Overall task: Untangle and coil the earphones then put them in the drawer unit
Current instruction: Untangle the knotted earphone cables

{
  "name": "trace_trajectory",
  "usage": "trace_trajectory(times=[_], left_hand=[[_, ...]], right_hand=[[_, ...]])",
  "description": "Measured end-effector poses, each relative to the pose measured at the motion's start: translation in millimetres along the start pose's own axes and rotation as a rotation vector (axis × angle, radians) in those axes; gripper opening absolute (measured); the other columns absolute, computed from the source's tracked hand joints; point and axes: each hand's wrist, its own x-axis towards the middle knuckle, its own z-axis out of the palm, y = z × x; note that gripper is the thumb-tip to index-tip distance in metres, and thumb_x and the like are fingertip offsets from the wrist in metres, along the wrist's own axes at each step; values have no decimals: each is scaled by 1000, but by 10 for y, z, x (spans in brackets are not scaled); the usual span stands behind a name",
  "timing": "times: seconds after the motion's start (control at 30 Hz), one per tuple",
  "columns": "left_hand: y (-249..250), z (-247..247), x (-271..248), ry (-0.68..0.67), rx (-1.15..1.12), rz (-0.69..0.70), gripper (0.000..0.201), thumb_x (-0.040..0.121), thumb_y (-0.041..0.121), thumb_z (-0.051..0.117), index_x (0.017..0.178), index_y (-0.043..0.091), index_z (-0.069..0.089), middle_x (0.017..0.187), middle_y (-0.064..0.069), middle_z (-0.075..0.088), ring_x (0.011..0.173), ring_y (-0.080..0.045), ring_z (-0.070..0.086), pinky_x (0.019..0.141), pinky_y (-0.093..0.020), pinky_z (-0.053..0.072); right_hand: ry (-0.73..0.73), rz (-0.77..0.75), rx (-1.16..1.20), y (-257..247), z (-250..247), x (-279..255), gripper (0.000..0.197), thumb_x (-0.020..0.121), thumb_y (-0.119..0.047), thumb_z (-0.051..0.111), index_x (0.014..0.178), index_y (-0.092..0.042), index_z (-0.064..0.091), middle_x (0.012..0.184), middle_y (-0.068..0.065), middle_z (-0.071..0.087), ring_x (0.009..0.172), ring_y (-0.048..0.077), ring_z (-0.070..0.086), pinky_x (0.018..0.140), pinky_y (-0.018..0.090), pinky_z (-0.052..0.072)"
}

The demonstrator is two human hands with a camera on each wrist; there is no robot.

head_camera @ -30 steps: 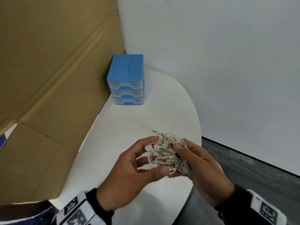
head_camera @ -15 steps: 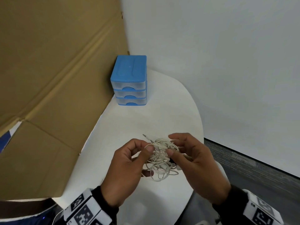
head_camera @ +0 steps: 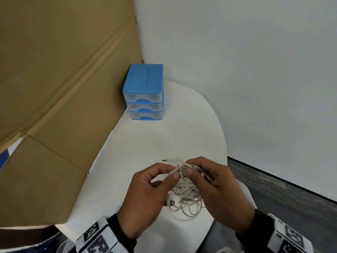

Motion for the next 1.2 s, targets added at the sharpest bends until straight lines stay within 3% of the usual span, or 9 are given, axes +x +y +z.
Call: trace_trajectory(times=[0.1,0.23,0.4,0.43,0.53,0.67,0.87,1.03,1.2], left_hand=[[5,21,-6,-15,-13,24,9,89,15,65,86,9,72,88,-7,75,75,-37,71,65,-47,59],[22,4,-10,-57,-55,12,18,81,20,71,92,5,68,94,-7,75,78,-32,73,62,-38,59],[32,-27,-1,-78,36,17,18,78,8,76,93,8,67,92,-15,73,75,-38,72,62,-44,58],[40,-43,21,-66,46,32,14,80,8,75,92,10,69,90,-14,73,72,-36,71,62,-43,57],[95,-97,75,-49,17,44,20,83,5,72,94,22,73,91,-13,72,67,-26,66,59,-36,55],[136,-91,55,-38,7,31,23,84,12,71,97,30,75,98,-13,72,77,-34,71,70,-49,58],[152,-49,20,-18,22,2,9,85,13,69,85,16,77,92,-1,75,82,-31,73,67,-57,58],[114,-31,22,2,49,-13,13,89,17,65,79,14,73,86,-6,74,72,-27,72,62,-40,59],[104,-19,14,0,25,-27,20,91,21,62,79,7,69,82,-16,71,63,-21,68,53,-29,55]], right_hand=[[9,10,-15,12,5,5,20,92,-13,65,78,-26,73,81,-1,71,75,13,69,65,26,54],[-16,91,84,-37,4,14,18,92,-15,64,79,-18,76,82,4,71,69,15,68,56,26,53],[-51,109,131,-52,5,6,11,89,-18,67,86,-18,78,89,12,73,88,34,70,76,47,58],[-64,118,145,-59,-4,8,9,89,-16,68,90,-19,76,89,14,73,86,34,69,72,45,59],[-73,111,158,-76,-48,17,18,87,-8,69,98,-21,71,86,12,72,70,20,68,53,23,51],[-86,83,163,-146,-30,1,8,88,-3,66,87,-9,71,71,10,72,54,11,64,45,15,44],[-78,82,76,-95,12,-11,18,94,-10,60,83,-18,72,70,5,72,59,11,65,54,20,48],[-63,64,18,-109,7,-11,16,88,-11,69,82,-25,73,75,4,73,58,9,65,57,20,50],[-12,-5,-92,-73,1,-37,19,82,-14,76,89,-30,70,80,-8,73,75,10,70,67,17,53]])
